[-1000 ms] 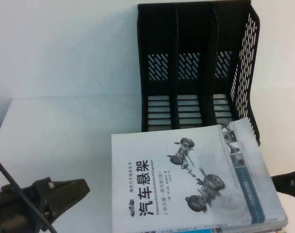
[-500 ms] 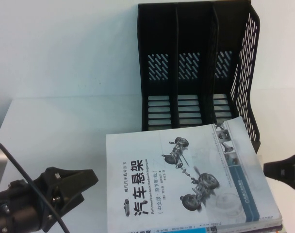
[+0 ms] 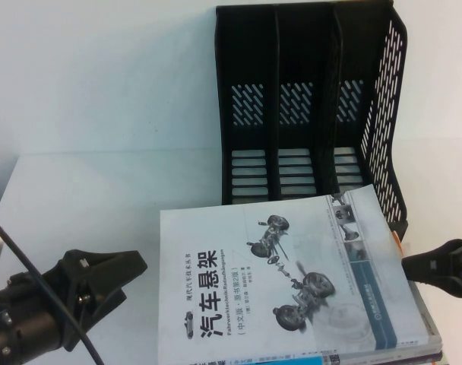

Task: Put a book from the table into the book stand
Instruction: Push book with right arm

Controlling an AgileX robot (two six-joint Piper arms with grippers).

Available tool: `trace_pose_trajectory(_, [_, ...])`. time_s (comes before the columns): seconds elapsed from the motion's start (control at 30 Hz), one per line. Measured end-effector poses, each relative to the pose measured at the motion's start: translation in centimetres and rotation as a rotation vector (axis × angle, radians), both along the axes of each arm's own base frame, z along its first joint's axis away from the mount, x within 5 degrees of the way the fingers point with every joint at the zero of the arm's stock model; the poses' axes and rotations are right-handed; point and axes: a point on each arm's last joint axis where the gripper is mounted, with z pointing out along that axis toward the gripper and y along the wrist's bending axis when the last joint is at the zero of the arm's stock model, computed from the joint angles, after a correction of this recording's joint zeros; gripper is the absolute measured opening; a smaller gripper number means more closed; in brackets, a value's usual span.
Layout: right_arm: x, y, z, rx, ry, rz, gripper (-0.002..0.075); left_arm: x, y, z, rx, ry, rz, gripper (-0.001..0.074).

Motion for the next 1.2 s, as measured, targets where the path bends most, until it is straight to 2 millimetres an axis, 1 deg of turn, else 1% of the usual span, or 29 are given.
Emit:
trace_pose_trajectory(0.17, [-0.1,0.5,0.3,0.065,0.02,0.005,-0.0002,0.0,0.0,0.0,-0.003,-0.001,-0.005,0.0477])
trace_pose_trajectory(0.3, [-0.3,1.2,0.2,0.059,0.015,0.024,-0.0002,-0.2,-0.2,0.1,-0.017,-0.004,-0.027,0.0478])
trace_pose_trajectory(0.5, [-0.3,1.8,0.2,0.042,0.003,0.029,-0.0002,-0.8,-0.6,0.6,-0.054,-0.042,-0.139,0.0478])
trace_pose_trajectory(0.6, [-0.4,1.9,0.2,0.044,0.003,0.031,-0.0002,-0.7,0.0,0.7,-0.049,-0.057,-0.148,0.0478])
trace_pose_trajectory(0.73, [-0.5,2.1,0.2,0.046,0.004,0.041,-0.0002,-0.4,1.5,0.6,-0.033,-0.055,-0.146,0.0478])
trace_pose_trajectory(0.8, [-0.5,2.3,0.2,0.043,0.0,0.051,-0.0002,0.0,2.3,0.8,-0.042,-0.042,-0.178,0.0478])
trace_pose_trajectory(0.9, [-0.5,2.3,0.2,0.039,-0.006,0.056,-0.0002,1.1,3.3,0.9,-0.045,-0.014,-0.228,0.0478])
trace_pose_trajectory(1.0, [-0.5,2.3,0.2,0.038,-0.008,0.057,-0.0002,2.9,4.0,0.7,-0.049,0.012,-0.24,0.0478])
trace_pose_trajectory(1.2, [-0.5,2.3,0.2,0.032,-0.015,0.065,-0.0002,6.3,5.0,-1.5,-0.061,0.127,-0.269,0.048])
